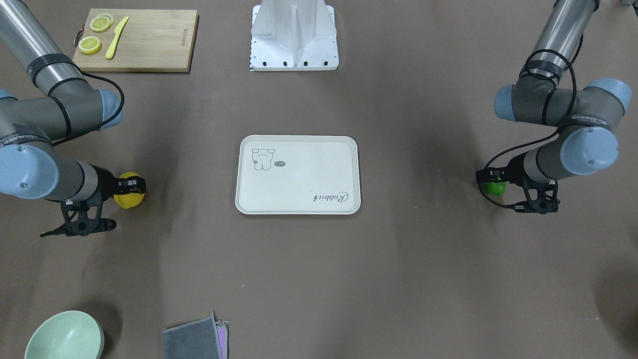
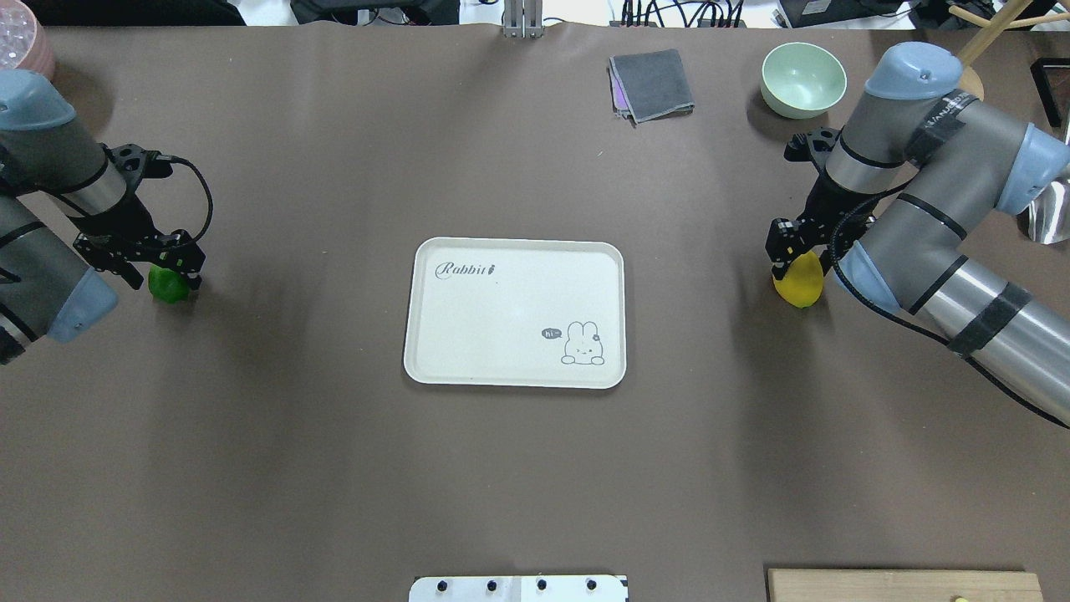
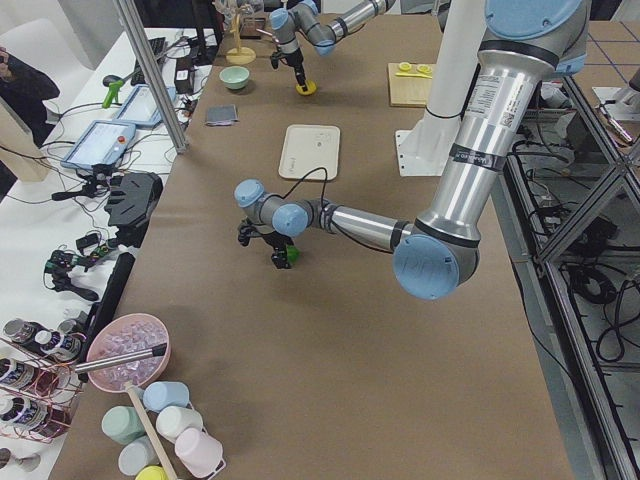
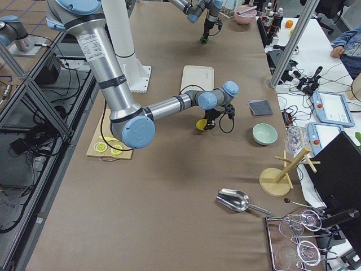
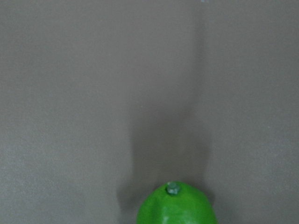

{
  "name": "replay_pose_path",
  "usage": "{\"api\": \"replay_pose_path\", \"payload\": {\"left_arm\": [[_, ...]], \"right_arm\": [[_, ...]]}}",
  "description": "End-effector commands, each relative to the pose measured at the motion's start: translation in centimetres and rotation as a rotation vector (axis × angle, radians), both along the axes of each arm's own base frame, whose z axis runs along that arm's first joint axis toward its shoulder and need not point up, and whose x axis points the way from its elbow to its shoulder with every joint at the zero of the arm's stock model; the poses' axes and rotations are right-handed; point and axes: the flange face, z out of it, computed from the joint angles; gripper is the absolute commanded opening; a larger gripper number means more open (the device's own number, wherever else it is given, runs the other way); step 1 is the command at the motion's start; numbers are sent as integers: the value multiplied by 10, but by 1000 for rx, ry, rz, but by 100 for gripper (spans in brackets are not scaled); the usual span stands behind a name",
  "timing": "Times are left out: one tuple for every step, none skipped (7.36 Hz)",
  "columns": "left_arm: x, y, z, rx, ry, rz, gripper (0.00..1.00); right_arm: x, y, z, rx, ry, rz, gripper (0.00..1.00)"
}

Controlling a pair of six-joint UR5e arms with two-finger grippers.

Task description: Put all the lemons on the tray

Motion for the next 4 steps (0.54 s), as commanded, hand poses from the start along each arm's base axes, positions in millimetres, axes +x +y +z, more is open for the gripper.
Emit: {"api": "replay_pose_path", "payload": {"left_arm": [[4, 1, -12, -24, 51, 15, 0], [-9, -7, -14, -27, 51, -9, 0], [-30, -17, -19, -36, 83, -36, 0], [-41, -19, -38, -26, 134, -43, 0]], "right_arm": [[1, -15, -42, -43, -62, 45, 35], [-5, -20, -70, -89, -86, 82, 36], [-17, -22, -97, -110, -109, 89, 36], [-34, -17, -123, -123, -123, 90, 36]]}}
